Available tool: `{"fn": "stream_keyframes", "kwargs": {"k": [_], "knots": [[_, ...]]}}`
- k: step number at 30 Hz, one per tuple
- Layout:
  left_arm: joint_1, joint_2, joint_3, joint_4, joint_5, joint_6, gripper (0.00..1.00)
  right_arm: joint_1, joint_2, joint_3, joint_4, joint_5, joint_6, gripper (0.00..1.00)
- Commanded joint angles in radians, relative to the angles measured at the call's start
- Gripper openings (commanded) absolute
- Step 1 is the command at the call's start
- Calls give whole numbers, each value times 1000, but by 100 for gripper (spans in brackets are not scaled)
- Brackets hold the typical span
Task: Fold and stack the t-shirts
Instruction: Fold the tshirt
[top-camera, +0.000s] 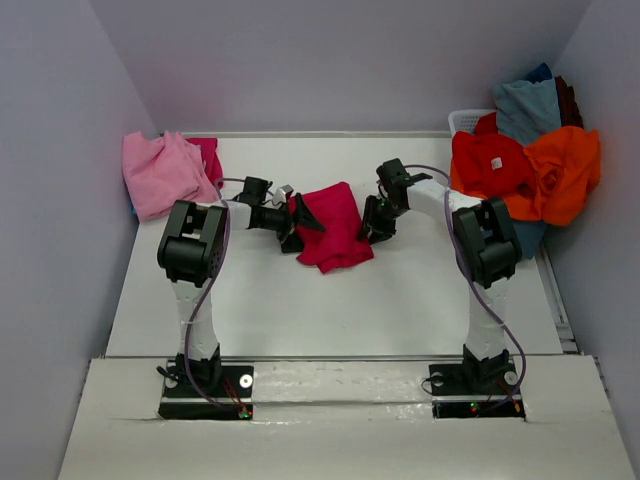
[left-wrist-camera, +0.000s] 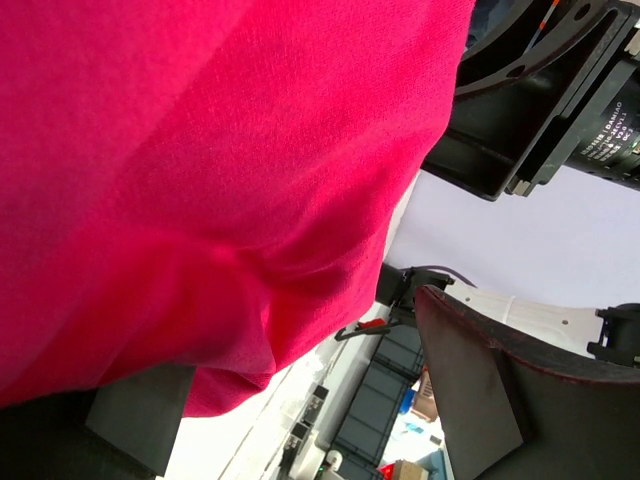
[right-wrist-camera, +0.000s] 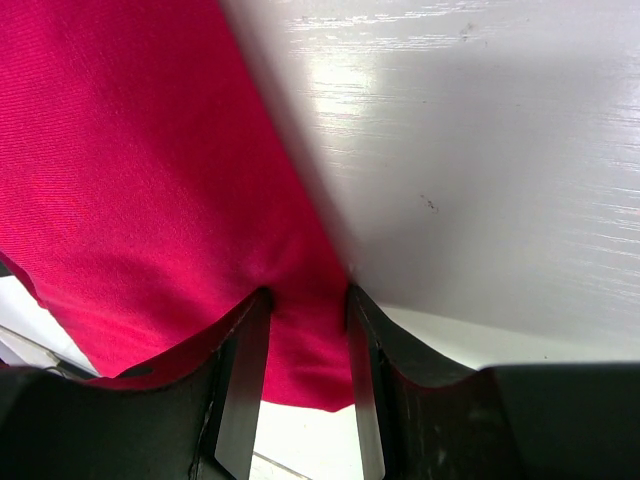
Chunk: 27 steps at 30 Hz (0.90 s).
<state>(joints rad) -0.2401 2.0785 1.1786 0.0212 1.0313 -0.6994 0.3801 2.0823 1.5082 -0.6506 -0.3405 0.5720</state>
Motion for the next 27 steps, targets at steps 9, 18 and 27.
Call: {"fn": "stream_keyframes", "kwargs": {"k": [9,18,27], "knots": [[33,-17,-117,-80,-229,20,99,9,12,23,5,-6,-18,42],[143,-80,-207,-107,-284,57,99,9,10,15,2,0,-24,42],[199,-130,-185,-162,-425,80,99,9,4,12,2,-2,-18,42]]}}
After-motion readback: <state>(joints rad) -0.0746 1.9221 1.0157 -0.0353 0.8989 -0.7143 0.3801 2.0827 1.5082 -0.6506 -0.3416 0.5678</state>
